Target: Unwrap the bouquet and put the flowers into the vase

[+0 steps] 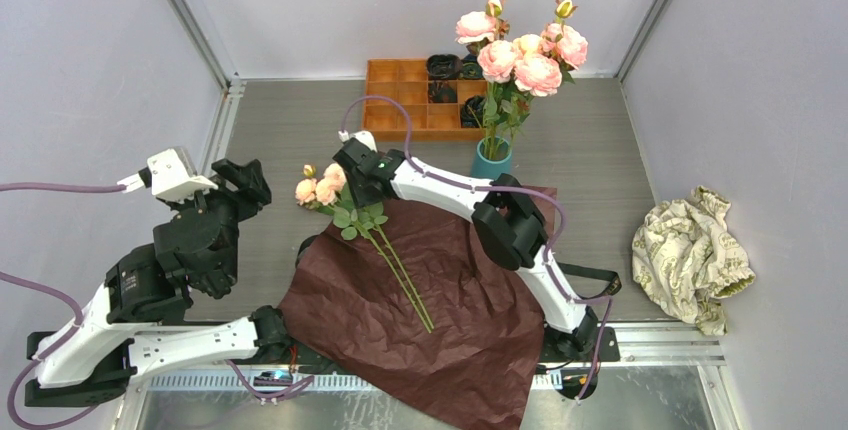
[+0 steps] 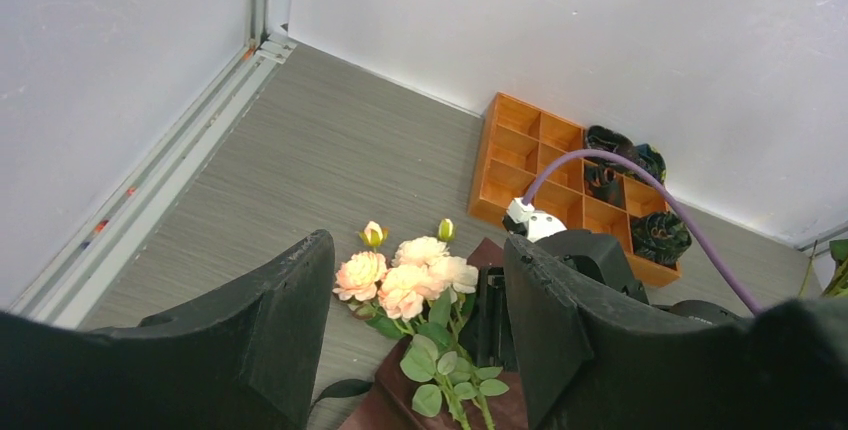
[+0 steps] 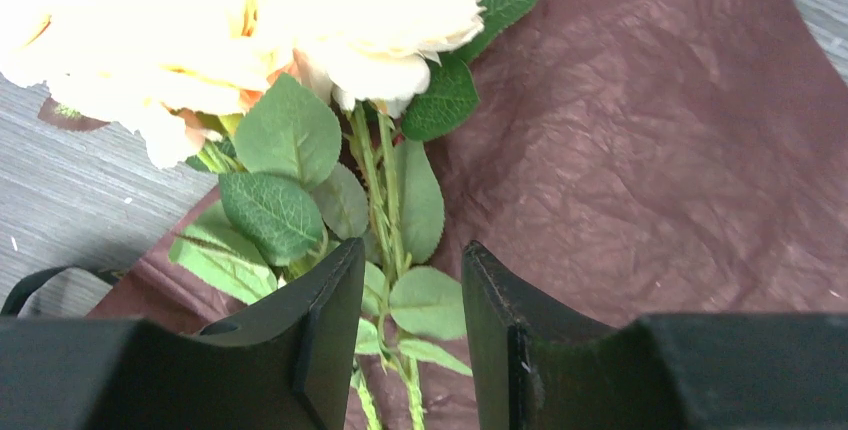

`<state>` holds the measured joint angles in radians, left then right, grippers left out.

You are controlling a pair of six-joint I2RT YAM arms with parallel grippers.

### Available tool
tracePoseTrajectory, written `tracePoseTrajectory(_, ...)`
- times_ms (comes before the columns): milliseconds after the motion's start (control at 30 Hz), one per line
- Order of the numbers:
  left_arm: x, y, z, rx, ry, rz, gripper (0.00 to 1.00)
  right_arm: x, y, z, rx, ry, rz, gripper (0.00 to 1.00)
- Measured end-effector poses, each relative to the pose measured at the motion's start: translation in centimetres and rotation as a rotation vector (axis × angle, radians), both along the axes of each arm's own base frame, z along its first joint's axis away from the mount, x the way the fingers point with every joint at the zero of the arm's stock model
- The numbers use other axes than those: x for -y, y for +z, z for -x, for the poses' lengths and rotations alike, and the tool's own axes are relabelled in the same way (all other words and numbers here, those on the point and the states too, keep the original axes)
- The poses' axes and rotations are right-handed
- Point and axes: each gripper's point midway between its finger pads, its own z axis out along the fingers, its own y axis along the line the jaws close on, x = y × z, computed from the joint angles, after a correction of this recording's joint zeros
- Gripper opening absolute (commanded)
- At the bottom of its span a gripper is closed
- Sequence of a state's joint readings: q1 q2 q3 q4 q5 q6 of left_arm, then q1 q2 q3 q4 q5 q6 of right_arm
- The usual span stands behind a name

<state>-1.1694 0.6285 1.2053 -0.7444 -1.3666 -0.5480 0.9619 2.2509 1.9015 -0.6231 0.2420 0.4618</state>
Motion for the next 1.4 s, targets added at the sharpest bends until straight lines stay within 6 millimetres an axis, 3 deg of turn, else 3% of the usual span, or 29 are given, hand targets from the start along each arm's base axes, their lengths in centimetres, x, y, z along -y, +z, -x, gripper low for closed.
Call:
tracePoseTrajectory(167,-0.3,-0.2,0.1,-0.002,0.007,-0.008,0.64,-0.9,-1.6,-0.1,-0.029,0.021,0.002,0.39)
tracePoseTrajectory(500,-1.1,-0.5,0.3,0.001,0.022,-0.005,0.64,-1.0,-3.6,-0.7,-0.062,0.027,0.018,0.14)
tracePoseTrajectory(667,-1.4,-0.6,0.4,0.002,0.028,-0.006,0.64,-1.0,-3.2,-1.1,-0.046,0.032,0.021,0.02)
tracePoseTrajectory(800,-1.4,-0.6,0.4,0.002,0.028,-0.008,0.64,-0.3,-2.7,-1.4,-0.023,0.032,0.051,0.01)
tracePoseTrajectory(900,-1.3,-0.6,0.4,0.001,0.028,-0.008,0.64,0.7,-0.9,-1.7,0.015,0.028,0.078,0.01)
tracePoseTrajectory(1067,-1.2,-0.6,0.4,0.0,0.027,-0.012,0.64,2.8,6.8,-2.4,0.156,0.009,0.068,0.01)
tracePoseTrajectory(1233,-0.6,-0.7,0.1,-0.007,0.025,-0.029,0.64,6.0,18.7,-2.5,0.367,-0.03,-0.016,0.01)
tracePoseTrajectory(1400,0.5,-0.9,-0.3,-0.017,0.012,-0.048,0.64,10.0,29.7,-1.1,0.585,-0.067,-0.122,0.01)
